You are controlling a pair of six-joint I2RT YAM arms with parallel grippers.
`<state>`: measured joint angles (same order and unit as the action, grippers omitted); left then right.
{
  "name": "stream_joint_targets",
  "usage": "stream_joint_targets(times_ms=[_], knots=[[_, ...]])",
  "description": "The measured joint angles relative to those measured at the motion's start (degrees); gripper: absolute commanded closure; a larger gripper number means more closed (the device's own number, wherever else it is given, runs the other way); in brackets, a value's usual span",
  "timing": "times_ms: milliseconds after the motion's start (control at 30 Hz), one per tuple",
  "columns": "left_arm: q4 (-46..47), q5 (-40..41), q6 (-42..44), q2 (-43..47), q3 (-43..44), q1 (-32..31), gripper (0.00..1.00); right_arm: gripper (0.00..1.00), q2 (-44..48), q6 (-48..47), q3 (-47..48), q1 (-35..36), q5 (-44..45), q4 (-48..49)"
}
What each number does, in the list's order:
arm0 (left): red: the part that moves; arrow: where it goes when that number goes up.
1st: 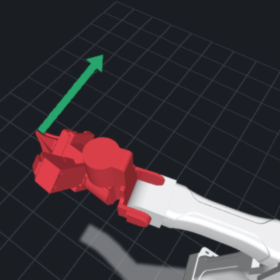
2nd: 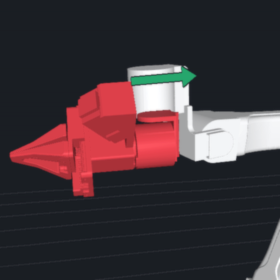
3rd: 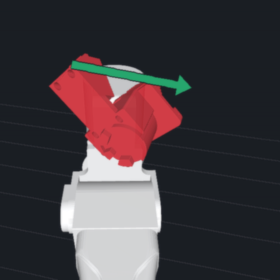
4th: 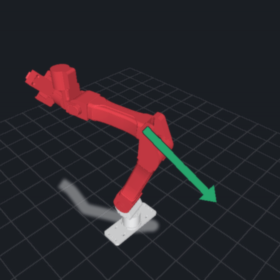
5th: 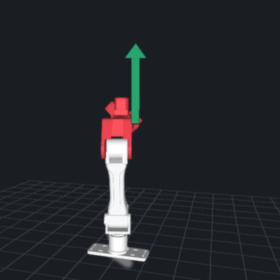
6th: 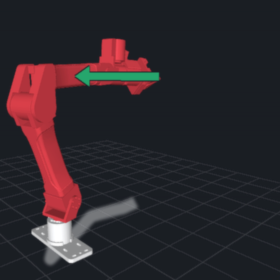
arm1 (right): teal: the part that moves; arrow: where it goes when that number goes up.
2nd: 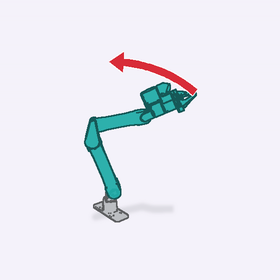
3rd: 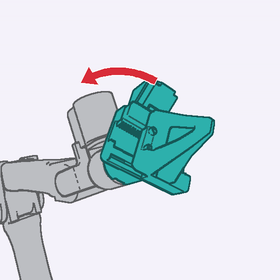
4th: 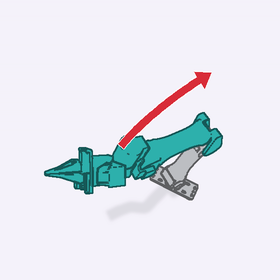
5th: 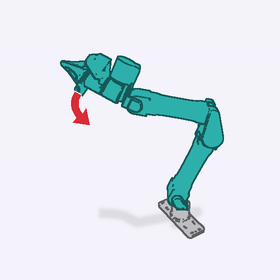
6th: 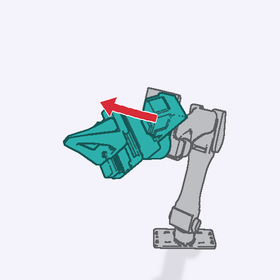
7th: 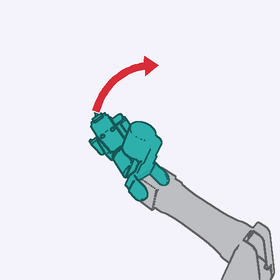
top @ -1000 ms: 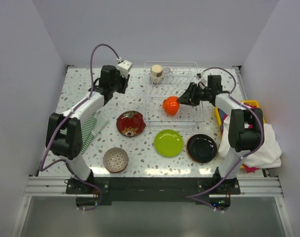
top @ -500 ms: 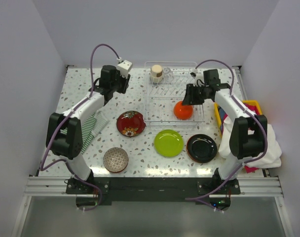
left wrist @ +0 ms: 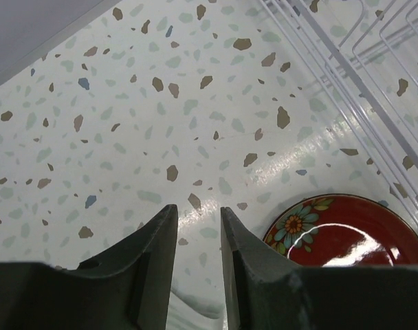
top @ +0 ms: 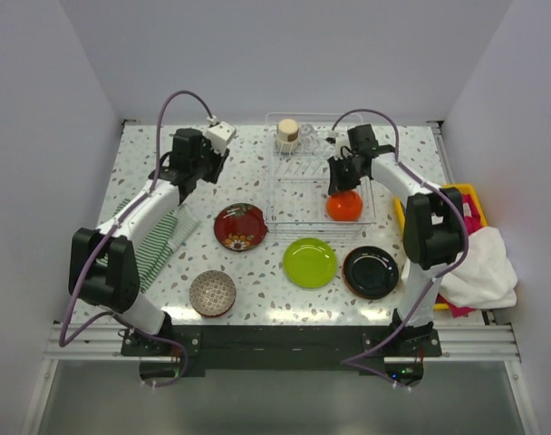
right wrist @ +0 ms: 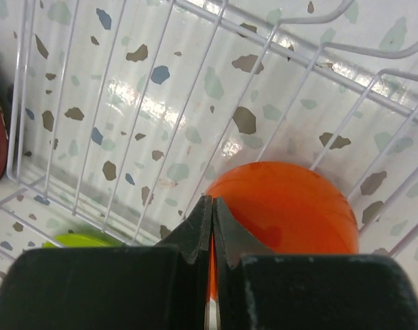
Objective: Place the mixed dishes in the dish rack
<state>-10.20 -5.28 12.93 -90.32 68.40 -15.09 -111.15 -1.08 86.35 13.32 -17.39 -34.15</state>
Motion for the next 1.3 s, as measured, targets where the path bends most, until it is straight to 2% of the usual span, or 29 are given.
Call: stream_joint_targets(times_ms=[100,167,200,233,267,367,533,633,700,833,1000,1167,1300], knots=[[-1.57,-0.11,1.49,0.00,-0.35,0.15,0.59,1.00,0.61,-1.40,0.07,0.02,1.49,-1.46],[-3.26,-0.92,1.92,-0.37,-0.22,0.26,0.56,0.89,1.33,-1.75,-0.15,0.07,1.57,-2.54],[-4.70,-1.51,2.32,-0.85,0.33,0.37,0.55,0.81,2.10,-1.79,-0.55,0.04,1.46,-2.73],[-6.43,-2.25,2.71,-1.64,1.09,0.50,0.55,0.68,3.15,-1.79,-1.11,0.04,0.98,-2.67],[-8.35,-3.04,2.91,-2.62,2.01,0.66,0.55,0.62,4.24,-1.64,-1.64,0.04,0.24,-2.58],[-15.61,-5.79,4.20,-5.88,5.44,1.46,0.55,0.51,9.29,-1.99,-2.91,0.37,-3.10,-2.16],[-25.57,-10.58,5.31,-6.38,6.29,7.23,0.55,0.47,19.19,-6.56,-2.93,4.50,-9.55,-0.59],[-29.42,-11.63,5.88,-5.75,6.27,13.29,0.54,0.46,24.39,-12.68,-2.97,11.47,-13.64,-0.50],[-31.21,-11.87,5.95,-5.73,6.10,17.42,0.55,0.46,25.68,-17.20,-2.80,18.71,-15.56,-1.01],[-32.24,-11.98,4.11,-5.73,4.00,21.99,0.55,0.46,22.05,-26.86,-1.46,32.72,-16.44,-4.13],[-29.31,-12.63,-0.66,-4.87,-1.07,21.79,0.55,0.46,15.82,-37.62,-1.70,46.38,-12.63,-7.32],[-27.12,-11.56,-1.86,-0.09,-3.78,21.73,0.55,0.46,12.76,-44.11,-2.14,55.19,-10.51,-8.28],[-25.27,-10.93,-2.64,4.98,-5.44,21.70,0.55,0.49,9.49,-46.75,-1.51,58.31,-10.12,-8.31]])
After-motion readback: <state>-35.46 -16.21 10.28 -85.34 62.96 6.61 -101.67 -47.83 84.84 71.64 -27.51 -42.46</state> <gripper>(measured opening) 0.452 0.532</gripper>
